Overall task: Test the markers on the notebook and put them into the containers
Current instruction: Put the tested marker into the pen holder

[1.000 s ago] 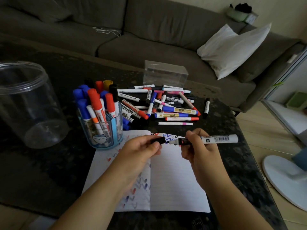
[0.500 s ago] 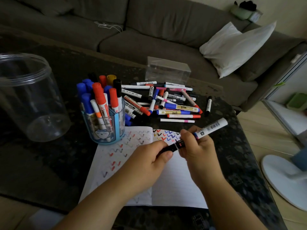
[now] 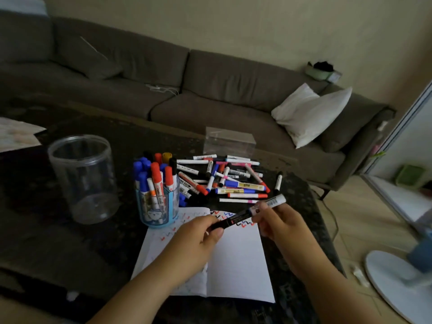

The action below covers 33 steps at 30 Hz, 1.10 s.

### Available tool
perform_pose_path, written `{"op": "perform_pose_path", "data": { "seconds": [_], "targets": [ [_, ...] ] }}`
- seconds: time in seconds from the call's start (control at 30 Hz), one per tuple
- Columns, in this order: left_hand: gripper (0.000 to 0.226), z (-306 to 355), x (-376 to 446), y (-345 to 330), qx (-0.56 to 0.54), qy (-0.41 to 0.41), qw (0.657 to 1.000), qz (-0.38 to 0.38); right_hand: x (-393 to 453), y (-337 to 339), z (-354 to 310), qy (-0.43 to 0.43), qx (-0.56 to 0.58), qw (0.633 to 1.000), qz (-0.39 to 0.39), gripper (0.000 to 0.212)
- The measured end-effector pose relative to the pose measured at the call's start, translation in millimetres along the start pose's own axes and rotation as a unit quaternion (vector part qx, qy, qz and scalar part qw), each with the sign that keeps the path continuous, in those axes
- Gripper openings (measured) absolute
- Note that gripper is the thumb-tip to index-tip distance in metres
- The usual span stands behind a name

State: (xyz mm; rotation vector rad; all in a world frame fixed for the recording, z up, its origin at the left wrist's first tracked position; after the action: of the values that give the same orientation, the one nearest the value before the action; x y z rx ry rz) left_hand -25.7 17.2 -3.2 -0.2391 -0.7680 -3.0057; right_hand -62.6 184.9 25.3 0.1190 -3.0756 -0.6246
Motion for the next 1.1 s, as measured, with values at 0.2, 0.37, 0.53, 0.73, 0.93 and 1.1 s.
{"op": "perform_pose_path", "data": {
  "seconds": [0.2, 0.37, 0.53, 0.73, 0.93, 1.1],
  "targets": [
    [0.036, 16.3, -61.5, 73.9, 0.091, -0.012, 0.991, 0.101, -43.0, -26.2, -54.5, 0.068, -0.037, 0.996, -0.044, 0.021],
    [0.029, -2.8, -169.8, 174.0, 0.247, 0.001, 0.937, 0.249, -99.9, -122.5, -108.6, 0.161, -0.074, 0.970, -0.164, 0.014],
    [0.019, -48.1, -301.2, 250.8, 0.296, 0.127, 0.884, 0.338, -164.0, -243.5, -130.5, 0.248, -0.132, 0.923, -0.262, 0.007],
    [0.019, -84.3, -409.6, 292.4, 0.297, 0.228, 0.840, 0.392, -225.9, -347.2, -130.2, 0.301, -0.208, 0.857, -0.363, 0.009],
    [0.013, -89.5, -433.6, 296.8, 0.297, 0.223, 0.834, 0.408, -243.8, -398.7, -91.1, 0.231, -0.332, 0.793, -0.456, 0.056],
    [0.018, -90.0, -412.5, 292.3, 0.301, 0.217, 0.842, 0.391, -236.7, -375.7, -103.4, 0.282, -0.304, 0.807, -0.421, 0.038]
  ]
}}
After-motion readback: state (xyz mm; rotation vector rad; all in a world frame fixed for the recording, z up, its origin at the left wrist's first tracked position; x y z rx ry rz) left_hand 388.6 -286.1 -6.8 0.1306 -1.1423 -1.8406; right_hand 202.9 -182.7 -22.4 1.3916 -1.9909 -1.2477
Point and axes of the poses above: each hand's wrist, its own x-axis towards the middle knuckle, its own y-axis out of the back of the hand, z = x × y, the point moved 9 cm from there along x, towards the middle knuckle, and after that the axes turned 6 degrees about -x, right-handed, at the moved point
